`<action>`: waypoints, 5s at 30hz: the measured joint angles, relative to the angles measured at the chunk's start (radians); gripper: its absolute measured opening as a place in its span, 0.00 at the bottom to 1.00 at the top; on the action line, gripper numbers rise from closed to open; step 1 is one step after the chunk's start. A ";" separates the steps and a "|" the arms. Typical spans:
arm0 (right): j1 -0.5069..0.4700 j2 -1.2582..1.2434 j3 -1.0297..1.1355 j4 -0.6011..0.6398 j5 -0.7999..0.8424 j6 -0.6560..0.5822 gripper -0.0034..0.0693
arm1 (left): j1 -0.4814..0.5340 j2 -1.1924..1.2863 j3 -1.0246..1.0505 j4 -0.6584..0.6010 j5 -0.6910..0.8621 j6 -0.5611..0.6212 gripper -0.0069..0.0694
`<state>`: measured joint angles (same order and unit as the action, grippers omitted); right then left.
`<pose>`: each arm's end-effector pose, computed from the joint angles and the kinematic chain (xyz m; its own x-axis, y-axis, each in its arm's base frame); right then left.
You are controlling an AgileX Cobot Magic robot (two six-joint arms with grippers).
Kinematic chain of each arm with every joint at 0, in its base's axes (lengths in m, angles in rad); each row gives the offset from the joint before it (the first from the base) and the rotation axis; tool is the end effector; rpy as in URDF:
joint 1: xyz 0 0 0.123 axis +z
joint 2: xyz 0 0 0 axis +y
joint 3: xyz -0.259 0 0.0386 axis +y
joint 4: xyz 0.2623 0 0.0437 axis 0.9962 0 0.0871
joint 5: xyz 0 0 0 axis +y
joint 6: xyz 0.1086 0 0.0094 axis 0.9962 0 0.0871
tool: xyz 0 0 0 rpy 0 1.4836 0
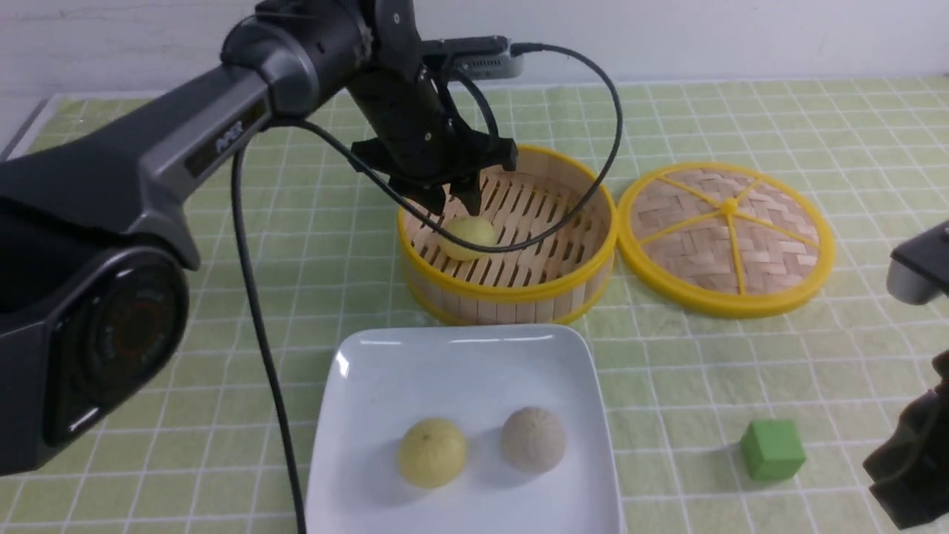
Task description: Put the steamed buns into the plate on the green tablecloth.
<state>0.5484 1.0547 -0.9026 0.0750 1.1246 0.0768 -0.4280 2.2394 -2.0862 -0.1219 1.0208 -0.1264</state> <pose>0.1772 0.1169 0.2698 -0.8460 -0.3894 -0.3641 -0.4521 0.8860 0.1030 0.4570 -0.2209 0.2096 -0.8758 0.1927 -0.4425 0.2966 0.9382 -0.1785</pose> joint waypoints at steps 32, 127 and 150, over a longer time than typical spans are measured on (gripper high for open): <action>-0.001 0.000 0.002 0.044 -0.134 -0.035 0.06 | -0.089 -0.515 0.416 0.133 0.210 -0.032 0.12; -0.422 -1.067 0.919 -0.062 -0.720 -0.034 0.21 | -0.088 -1.505 1.230 0.320 -0.104 -0.332 0.09; -0.422 -1.067 0.919 -0.062 -0.720 -0.034 0.24 | -0.031 -1.923 1.915 0.307 -0.734 -0.361 0.11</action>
<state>0.1265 -0.0119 0.0164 0.0135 0.4043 0.0424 -0.4585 0.3165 -0.1709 0.1853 0.2867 -0.4872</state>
